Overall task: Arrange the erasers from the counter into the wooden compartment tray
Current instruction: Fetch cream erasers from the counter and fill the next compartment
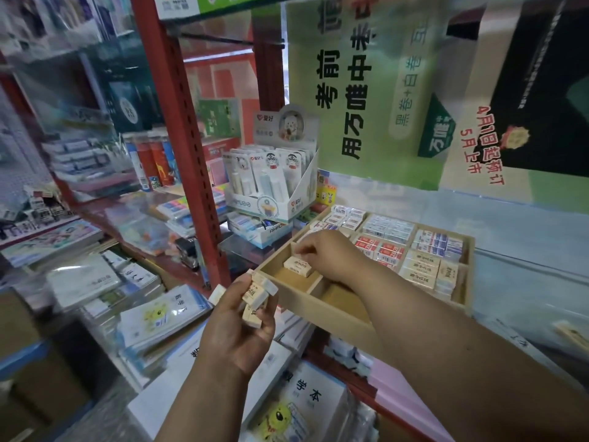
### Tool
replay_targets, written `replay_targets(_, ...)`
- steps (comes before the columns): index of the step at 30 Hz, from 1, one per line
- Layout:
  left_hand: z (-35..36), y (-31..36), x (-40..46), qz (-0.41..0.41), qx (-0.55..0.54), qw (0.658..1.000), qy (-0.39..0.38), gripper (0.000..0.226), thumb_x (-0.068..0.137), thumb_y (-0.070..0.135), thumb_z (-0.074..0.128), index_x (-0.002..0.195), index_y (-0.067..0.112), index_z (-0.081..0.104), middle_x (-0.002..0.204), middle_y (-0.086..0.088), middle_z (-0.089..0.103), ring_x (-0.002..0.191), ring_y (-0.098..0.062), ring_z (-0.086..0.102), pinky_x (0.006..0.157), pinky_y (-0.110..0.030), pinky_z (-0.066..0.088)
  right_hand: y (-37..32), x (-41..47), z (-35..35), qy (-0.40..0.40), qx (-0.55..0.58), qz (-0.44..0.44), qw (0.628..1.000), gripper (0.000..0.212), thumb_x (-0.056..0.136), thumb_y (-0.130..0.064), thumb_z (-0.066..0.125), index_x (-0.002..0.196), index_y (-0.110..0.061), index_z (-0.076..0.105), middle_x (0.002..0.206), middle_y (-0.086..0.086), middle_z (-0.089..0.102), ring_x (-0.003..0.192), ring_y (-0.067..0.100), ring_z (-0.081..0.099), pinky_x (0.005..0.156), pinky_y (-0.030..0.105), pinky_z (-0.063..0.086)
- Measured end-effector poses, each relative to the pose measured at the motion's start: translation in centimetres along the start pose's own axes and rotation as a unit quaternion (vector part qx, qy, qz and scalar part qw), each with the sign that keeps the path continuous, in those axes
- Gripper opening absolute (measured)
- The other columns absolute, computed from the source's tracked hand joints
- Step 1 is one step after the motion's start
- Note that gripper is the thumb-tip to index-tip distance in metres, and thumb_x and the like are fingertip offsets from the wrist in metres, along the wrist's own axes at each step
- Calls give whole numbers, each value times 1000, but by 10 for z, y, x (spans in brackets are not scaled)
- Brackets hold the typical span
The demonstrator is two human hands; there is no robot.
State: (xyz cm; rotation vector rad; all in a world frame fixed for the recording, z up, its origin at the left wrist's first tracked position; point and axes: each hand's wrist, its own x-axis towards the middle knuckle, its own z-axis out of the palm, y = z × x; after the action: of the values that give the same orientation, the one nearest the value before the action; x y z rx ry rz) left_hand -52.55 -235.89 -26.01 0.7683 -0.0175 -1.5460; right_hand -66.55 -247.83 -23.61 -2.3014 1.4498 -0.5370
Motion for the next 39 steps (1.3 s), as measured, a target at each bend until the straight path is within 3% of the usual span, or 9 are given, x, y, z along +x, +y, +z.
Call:
replay_targets(6, -1, 1, 4, 4, 7, 1000, -1, 12, 86, 19, 63, 98, 16, 65, 87, -7, 68, 77, -19, 65, 32, -14, 37, 1, 0, 3, -120, -192, -45, 973, 38, 98, -26, 32, 111, -26, 67, 122, -5, 59, 114, 18, 35, 102, 46, 27)
replay_targets(10, 3, 5, 9, 27, 34, 999, 7, 17, 87, 18, 63, 103, 18, 63, 99, -8, 67, 79, -21, 67, 34, -14, 38, 4, 9, 10, -115, -179, -6, 977, 39, 94, -32, 29, 106, -26, 66, 122, 1, 55, 114, 22, 36, 100, 47, 28)
replay_targets(13, 13, 11, 14, 62, 88, 994, 12, 4, 90, 16, 61, 90, 19, 64, 100, -9, 65, 93, -23, 61, 36, -13, 40, -1, 4, 6, -45, 48, -25, 998, 28, 96, -35, 47, 109, -24, 69, 119, 0, 60, 112, 18, 48, 99, 41, 40)
replay_targets(16, 22, 14, 23, 104, 140, 985, 4, 15, 93, 14, 58, 81, 22, 61, 94, -8, 66, 86, -21, 62, 38, -13, 41, -6, -6, -2, -36, 318, -42, 946, 18, 86, -31, 67, 102, -24, 72, 96, -9, 69, 90, 3, 61, 81, 24, 47)
replay_targets(19, 30, 15, 32, 137, 180, 974, -16, 13, 91, 13, 60, 83, 23, 58, 83, -4, 68, 66, -14, 64, 41, -15, 43, -7, -7, -2, -66, 353, -51, 932, 15, 81, -24, 73, 96, -26, 73, 92, 3, 72, 77, 9, 62, 69, 30, 49)
replay_targets(23, 36, 16, 39, 179, 218, 959, -34, 11, 92, 13, 60, 89, 23, 58, 73, 1, 70, 57, -11, 66, 46, -18, 46, -9, -6, -3, -78, 457, -38, 885, 27, 83, 0, 67, 109, -5, 67, 88, 7, 69, 61, 6, 65, 54, 17, 50)
replay_targets(28, 38, 15, 41, 186, 230, 954, -39, 11, 92, 15, 61, 96, 25, 62, 76, 3, 72, 62, -11, 66, 45, -19, 46, -2, -3, -10, -41, 543, 19, 838, 20, 82, 6, 64, 99, -2, 69, 85, 16, 69, 72, 18, 67, 72, 22, 57)
replay_targets(33, 31, 22, 40, 211, 138, 968, 11, 11, 93, 11, 58, 90, 22, 60, 83, -3, 64, 65, -16, 65, 43, -17, 45, 8, -1, -8, -10, 200, 20, 980, 19, 74, -11, 78, 93, -16, 76, 90, -1, 71, 83, 13, 62, 79, 26, 50)
replay_targets(39, 25, 21, 29, 206, 90, 974, 13, 11, 94, 12, 57, 89, 22, 59, 63, 0, 68, 49, -13, 67, 43, -16, 44, 5, 7, 9, -76, -13, -74, 994, 18, 84, -18, 70, 100, -12, 76, 93, -5, 62, 89, 11, 54, 80, 26, 43)
